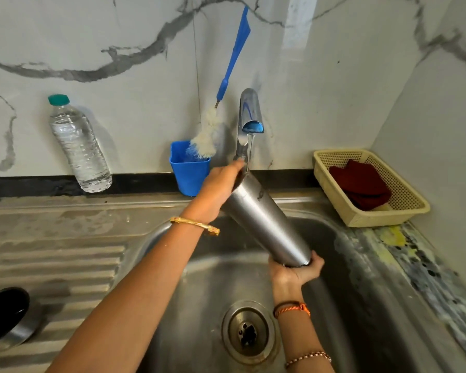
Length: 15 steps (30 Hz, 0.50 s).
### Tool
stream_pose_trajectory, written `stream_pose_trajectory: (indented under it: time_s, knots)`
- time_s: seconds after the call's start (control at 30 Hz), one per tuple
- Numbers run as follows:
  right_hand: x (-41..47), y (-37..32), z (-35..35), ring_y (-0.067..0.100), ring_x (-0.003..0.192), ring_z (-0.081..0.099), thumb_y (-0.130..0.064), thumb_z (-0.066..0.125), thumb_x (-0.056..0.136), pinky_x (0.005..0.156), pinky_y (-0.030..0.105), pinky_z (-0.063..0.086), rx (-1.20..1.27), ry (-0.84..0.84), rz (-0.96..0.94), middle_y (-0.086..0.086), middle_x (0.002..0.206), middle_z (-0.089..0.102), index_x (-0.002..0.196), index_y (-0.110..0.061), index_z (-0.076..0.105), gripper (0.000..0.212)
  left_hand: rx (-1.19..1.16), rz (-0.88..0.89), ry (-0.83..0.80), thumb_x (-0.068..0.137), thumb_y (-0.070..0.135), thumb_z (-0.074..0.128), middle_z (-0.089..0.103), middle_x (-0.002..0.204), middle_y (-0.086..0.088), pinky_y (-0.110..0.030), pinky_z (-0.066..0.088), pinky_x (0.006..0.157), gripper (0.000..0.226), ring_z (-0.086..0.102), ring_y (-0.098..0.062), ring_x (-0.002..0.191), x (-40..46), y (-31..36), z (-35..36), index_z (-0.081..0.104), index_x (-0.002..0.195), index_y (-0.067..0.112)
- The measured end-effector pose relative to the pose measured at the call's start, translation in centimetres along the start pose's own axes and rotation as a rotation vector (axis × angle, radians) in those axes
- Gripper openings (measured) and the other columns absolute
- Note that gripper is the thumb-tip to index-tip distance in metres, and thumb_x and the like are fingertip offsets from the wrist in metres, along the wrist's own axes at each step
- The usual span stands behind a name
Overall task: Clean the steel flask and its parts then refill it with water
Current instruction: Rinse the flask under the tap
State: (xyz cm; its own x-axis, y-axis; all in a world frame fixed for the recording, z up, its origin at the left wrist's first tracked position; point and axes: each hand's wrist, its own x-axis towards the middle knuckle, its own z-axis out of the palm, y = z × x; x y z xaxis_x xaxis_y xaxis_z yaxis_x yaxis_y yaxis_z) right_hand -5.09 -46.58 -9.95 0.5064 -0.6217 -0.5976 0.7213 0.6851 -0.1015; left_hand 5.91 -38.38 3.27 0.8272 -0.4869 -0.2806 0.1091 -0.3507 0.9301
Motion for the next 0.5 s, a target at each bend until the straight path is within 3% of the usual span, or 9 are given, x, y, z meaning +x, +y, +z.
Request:
stream_pose_trajectory:
  time_s: [0.07,0.13,0.17,0.23,0.33,0.43,0.5]
  knots:
    - [-0.2,-0.2,0.8,0.019,0.07,0.061,-0.033,0.058,0.06,0.059,0.024,0.055,0.038,-0.098,-0.021,-0.001,0.068,0.063,0.074,-0.019,0.059,0.021,-0.212,-0.051,0.045,0.089,0.053,0.047,0.061,0.106,-0.01,-0.042,0.049,0.087,0.038,0.057,-0.027,0.101,-0.4,-1.0,-0.2,0.059,0.099,0.018]
    - [0.1,0.3,1.7,0.02,0.072,0.062,-0.034,0.055,0.072,0.057,0.025,0.055,0.038,-0.11,-0.006,0.001,0.07,0.065,0.078,-0.017,0.061,0.02,-0.387,0.18,0.198,0.092,0.04,0.05,0.063,0.098,-0.002,-0.024,0.046,0.083,0.021,0.057,-0.015,0.095,-2.1,-1.4,0.7,0.06,0.087,0.022]
    - [0.3,0.7,2.0,0.021,0.074,0.062,-0.037,0.051,0.078,0.057,0.024,0.054,0.028,-0.098,-0.007,0.002,0.073,0.065,0.08,-0.016,0.061,0.024,-0.383,0.374,0.277,0.091,0.034,0.05,0.061,0.101,0.002,-0.015,0.043,0.081,0.017,0.056,-0.008,0.095,-3.1,-1.4,1.2,0.063,0.092,0.022]
    - [0.6,1.2,2.2,0.022,0.079,0.061,-0.04,0.046,0.083,0.062,0.025,0.052,-0.032,-0.034,0.002,0.003,0.083,0.063,0.084,-0.016,0.06,0.028,-0.089,0.784,0.379,0.091,0.033,0.044,0.057,0.115,-0.001,-0.011,0.038,0.091,0.035,0.052,-0.005,0.106,-4.0,-1.8,1.6,0.062,0.114,0.014]
    - [0.4,0.9,1.8,0.023,0.082,0.058,-0.038,0.048,0.082,0.077,0.029,0.049,-0.092,0.088,0.074,0.004,0.085,0.06,0.084,-0.015,0.058,0.026,0.558,1.175,0.258,0.091,0.031,0.042,0.055,0.129,-0.014,-0.036,0.037,0.101,0.044,0.049,-0.026,0.122,-2.0,-2.2,0.0,0.057,0.127,0.01]
    - [0.0,0.5,0.9,0.024,0.078,0.056,-0.038,0.047,0.081,0.069,0.031,0.048,-0.125,0.145,0.127,0.005,0.085,0.057,0.081,-0.014,0.055,0.025,0.714,1.18,0.232,0.091,0.026,0.042,0.059,0.125,-0.019,-0.044,0.05,0.092,0.046,0.06,-0.033,0.11,-0.9,-3.0,-0.7,0.051,0.131,0.005]
    - [-0.2,0.6,0.5,0.022,0.074,0.056,-0.037,0.046,0.08,0.062,0.028,0.045,-0.123,0.114,0.111,0.002,0.08,0.056,0.075,-0.017,0.054,0.022,0.655,1.114,0.45,0.09,0.022,0.044,0.069,0.102,-0.019,-0.037,0.058,0.059,0.041,0.07,-0.031,0.079,-1.0,-3.6,0.1,0.06,0.119,-0.002]
